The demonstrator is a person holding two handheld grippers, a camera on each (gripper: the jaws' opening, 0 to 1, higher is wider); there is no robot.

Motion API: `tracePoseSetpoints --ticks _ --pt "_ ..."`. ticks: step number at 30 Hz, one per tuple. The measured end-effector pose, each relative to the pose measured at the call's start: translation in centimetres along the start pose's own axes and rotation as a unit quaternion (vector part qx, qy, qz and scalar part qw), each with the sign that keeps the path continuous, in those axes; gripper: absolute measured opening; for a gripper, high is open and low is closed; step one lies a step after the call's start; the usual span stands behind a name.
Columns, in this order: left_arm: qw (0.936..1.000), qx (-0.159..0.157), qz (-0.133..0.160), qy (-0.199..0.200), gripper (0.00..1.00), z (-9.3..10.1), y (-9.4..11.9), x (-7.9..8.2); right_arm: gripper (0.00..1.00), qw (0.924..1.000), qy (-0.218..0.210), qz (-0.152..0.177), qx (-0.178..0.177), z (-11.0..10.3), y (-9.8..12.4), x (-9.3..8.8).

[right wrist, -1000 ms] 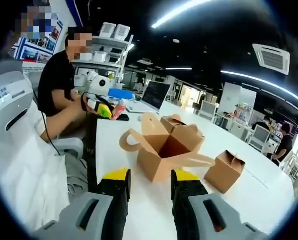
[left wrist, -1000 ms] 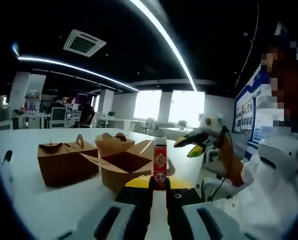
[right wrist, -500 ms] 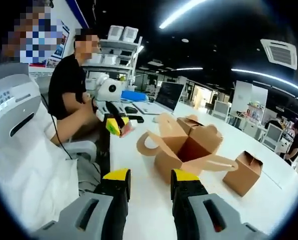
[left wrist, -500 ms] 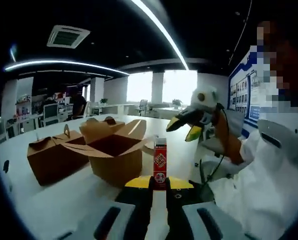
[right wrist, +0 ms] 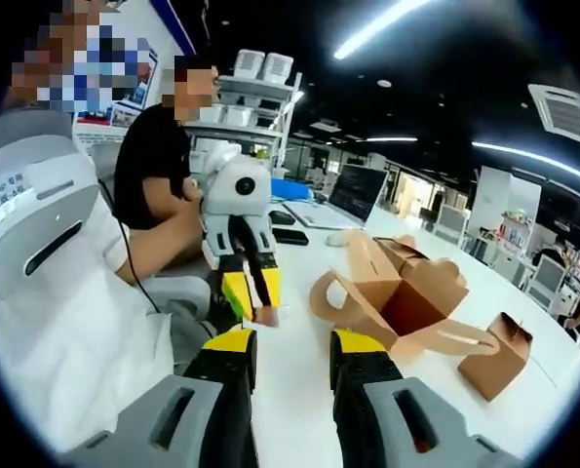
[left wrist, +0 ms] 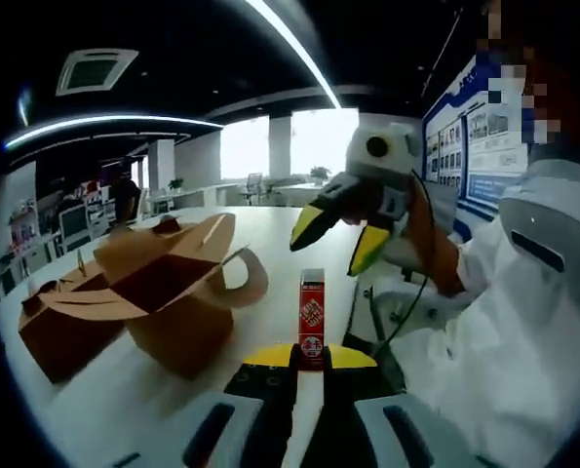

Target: Pick up one paper box from the group, open the paper box, and remove the item inside

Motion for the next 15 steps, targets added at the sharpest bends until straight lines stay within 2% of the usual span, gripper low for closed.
tracePoseSetpoints --ticks 4,15 --pt "0.9998 -0.005 -0.014 -0.011 0.12 0.5 -0.76 0.07 0.31 0.9999 -0.002 -0.004 0.01 -0.31 -0.29 -0.12" --pt "0.9996 -0.013 -0.016 -0.019 0.12 0.78 -1.12 0.28 0.25 0.9995 0.002 -0.009 0.03 -1.01 -0.73 -0.18"
Point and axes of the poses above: the point that each gripper's makers call its tool centre point, and the gripper's own axes: y roughly backward along the fingers, z roughly to its right, x roughly out of its top, the point moved 8 cm from there along y, roughly backward along the fingers, and after that the axes turned 7 degrees about -x, right-handed, at the moved point
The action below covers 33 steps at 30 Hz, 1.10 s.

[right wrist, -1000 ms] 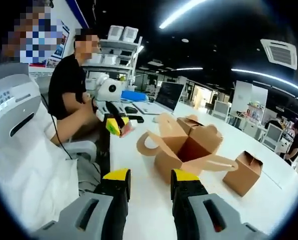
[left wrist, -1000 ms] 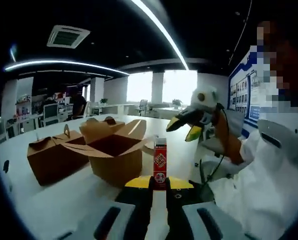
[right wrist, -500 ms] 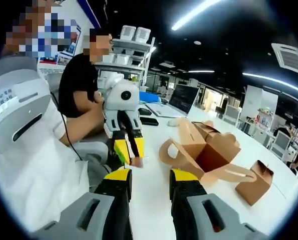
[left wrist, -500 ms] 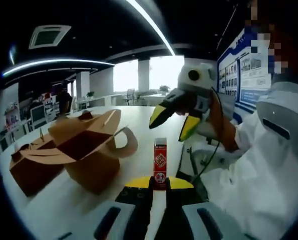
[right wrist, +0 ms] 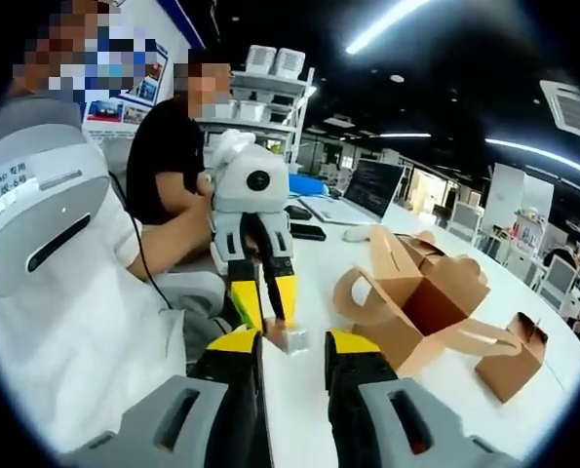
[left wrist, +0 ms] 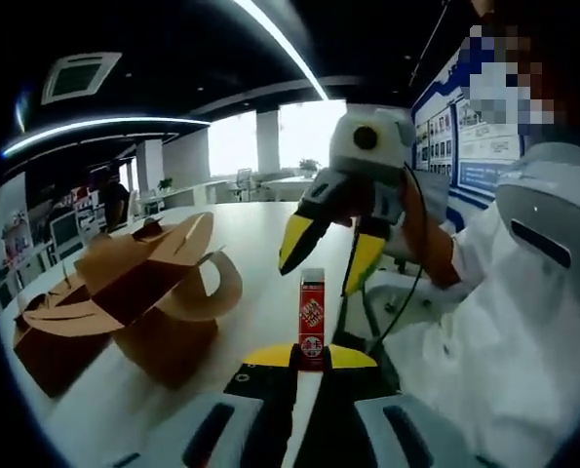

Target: Pick up one paper box from the group, open the paper box, and remove the item inside

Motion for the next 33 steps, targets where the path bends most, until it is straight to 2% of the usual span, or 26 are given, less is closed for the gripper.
tracePoseSetpoints --ticks 5,12,18,25,27,28,29,33 --pt "1.0 -0.003 0.006 -0.002 0.12 0.1 0.1 0.2 0.15 1.0 -0.002 0.001 0.002 0.1 0.0 -0.1" --pt "0.9999 -0.007 0.011 0.001 0.12 -0.1 0.2 0.2 0.14 1.0 0.0 0.005 0.008 0.2 0.1 -0.2" --pt "0.9993 -0.012 0.034 0.013 0.12 -0.3 0.7 0.4 0.14 0.9999 -0.004 0.005 0.008 0.5 0.1 -0.5" --pt "0.9971 -0.014 0.063 0.04 0.12 -1.5 1.0 0.0 0.13 0.9997 -0.014 -0.013 0.013 1.4 -0.8 -2.3" --pt "0.9965 -0.006 0.069 0.047 0.12 -2.1 1.1 -0.2 0.1 0.9995 -0.014 -0.026 0.006 1.8 -1.0 -3.0" --pt "0.9961 -0.004 0.071 0.051 0.12 -2.4 1.1 -0.4 0.04 0.9996 -0.015 -0.024 0.006 2.1 -1.2 -3.2" --pt "0.9953 0.002 0.078 0.057 0.12 -2.9 1.2 -0.6 0.03 0.9993 -0.025 -0.025 0.009 2.3 -1.3 -3.4" --pt "0.9954 0.013 0.073 0.06 0.12 -4.0 1.2 -1.4 0.03 0.9986 -0.041 -0.033 0.004 2.9 -1.5 -4.1"
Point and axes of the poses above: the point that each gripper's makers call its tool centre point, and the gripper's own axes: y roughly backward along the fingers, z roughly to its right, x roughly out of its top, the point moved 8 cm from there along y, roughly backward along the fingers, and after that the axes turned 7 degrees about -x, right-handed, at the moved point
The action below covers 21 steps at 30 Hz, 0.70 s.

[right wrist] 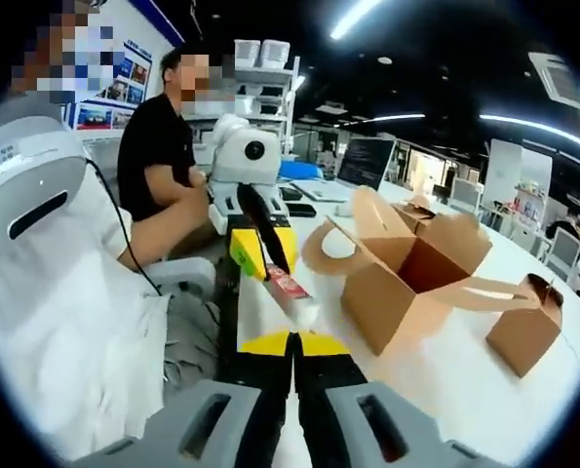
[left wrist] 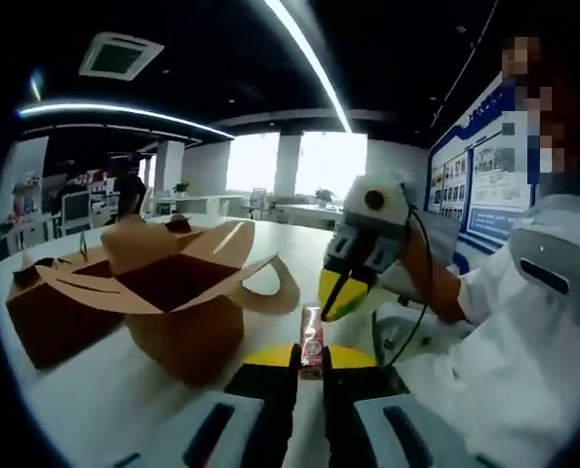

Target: Pick up one paper box from the group, open the paper box, and remove the item inside

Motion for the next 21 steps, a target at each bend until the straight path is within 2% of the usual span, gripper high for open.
tracePoseSetpoints --ticks 1,4,5,13,16,21 --pt "0.9999 0.005 -0.005 -0.007 0.12 -0.1 0.1 -0.1 0.05 1.0 -0.005 -0.003 -0.007 0.2 0.1 -0.2" --pt "0.9998 0.006 -0.01 -0.016 0.12 0.0 0.0 -0.2 0.22 0.9996 -0.021 0.001 -0.02 0.9 0.3 -0.3" --pt "0.9998 0.003 -0.01 -0.018 0.12 0.1 0.0 -0.2 0.25 0.9996 -0.024 0.002 -0.018 0.9 0.3 -0.4" --pt "0.9989 -0.017 -0.021 -0.039 0.12 0.9 -1.0 -0.4 0.24 0.9995 -0.022 0.014 0.018 -0.6 -0.5 -0.2" --pt "0.9987 -0.023 -0.024 -0.04 0.12 0.9 -1.2 -0.5 0.15 0.9998 -0.011 0.011 0.015 -0.7 -0.7 -0.2" --pt "0.9986 -0.023 -0.023 -0.042 0.12 0.6 -1.4 -0.7 0.14 0.9998 -0.009 0.007 0.017 -0.7 -0.9 -0.6"
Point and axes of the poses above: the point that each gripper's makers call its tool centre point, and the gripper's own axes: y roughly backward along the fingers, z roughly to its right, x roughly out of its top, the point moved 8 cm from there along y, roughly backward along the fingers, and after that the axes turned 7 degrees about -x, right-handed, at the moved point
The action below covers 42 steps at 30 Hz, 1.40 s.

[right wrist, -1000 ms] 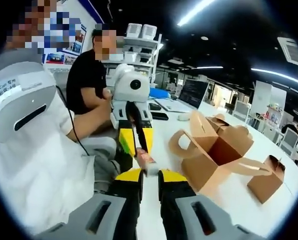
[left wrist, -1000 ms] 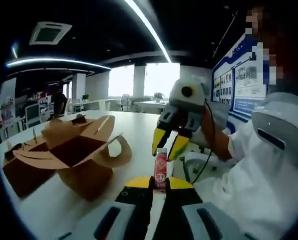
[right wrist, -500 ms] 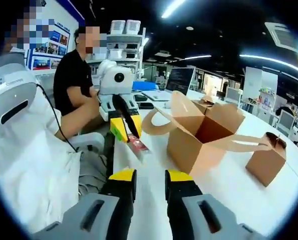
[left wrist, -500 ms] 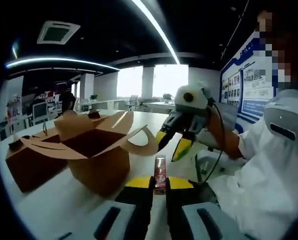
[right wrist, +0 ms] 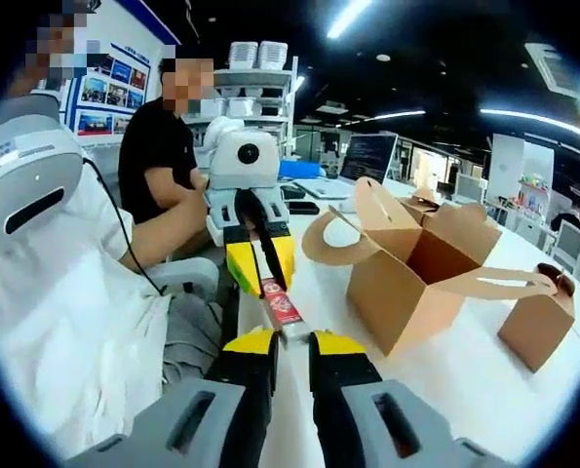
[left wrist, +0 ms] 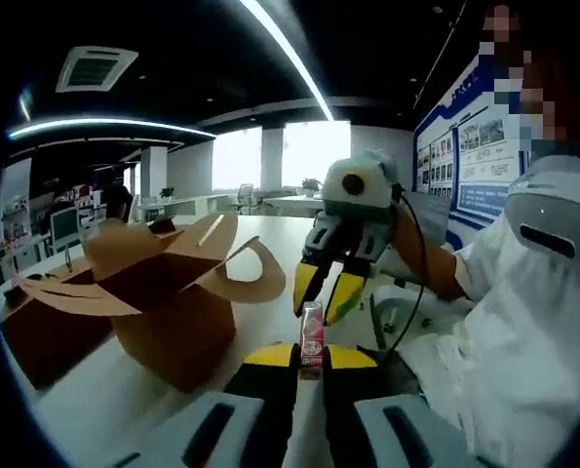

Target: Pick up one paper box from the group, open the paper box, and remove the item inside

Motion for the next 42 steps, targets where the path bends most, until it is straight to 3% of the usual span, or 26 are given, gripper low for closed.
tracePoseSetpoints --ticks 5,8,17,35,42 --pt "1.0 0.009 0.003 -0.003 0.14 -0.6 -0.2 -0.5 0.13 1.0 0.0 0.001 -0.001 0.3 -0.2 -0.3" --pt "0.9991 0.022 0.014 0.035 0.14 -1.6 -0.2 -0.7 0.12 0.9999 -0.006 0.005 -0.009 0.7 -0.7 -0.7" --pt "0.9984 0.041 -0.028 0.028 0.14 -2.5 -1.6 -2.3 0.12 0.9994 0.009 -0.026 -0.023 1.4 -2.1 -2.6" --pt "0.9964 0.077 -0.029 0.017 0.17 -4.0 -0.8 -2.9 0.12 0.9987 -0.002 -0.025 -0.044 1.7 -3.1 -3.0" --pt "0.9961 0.08 -0.007 0.036 0.17 -4.2 -0.2 -2.6 0.12 0.9986 0.0 -0.023 -0.048 1.9 -3.1 -3.0"
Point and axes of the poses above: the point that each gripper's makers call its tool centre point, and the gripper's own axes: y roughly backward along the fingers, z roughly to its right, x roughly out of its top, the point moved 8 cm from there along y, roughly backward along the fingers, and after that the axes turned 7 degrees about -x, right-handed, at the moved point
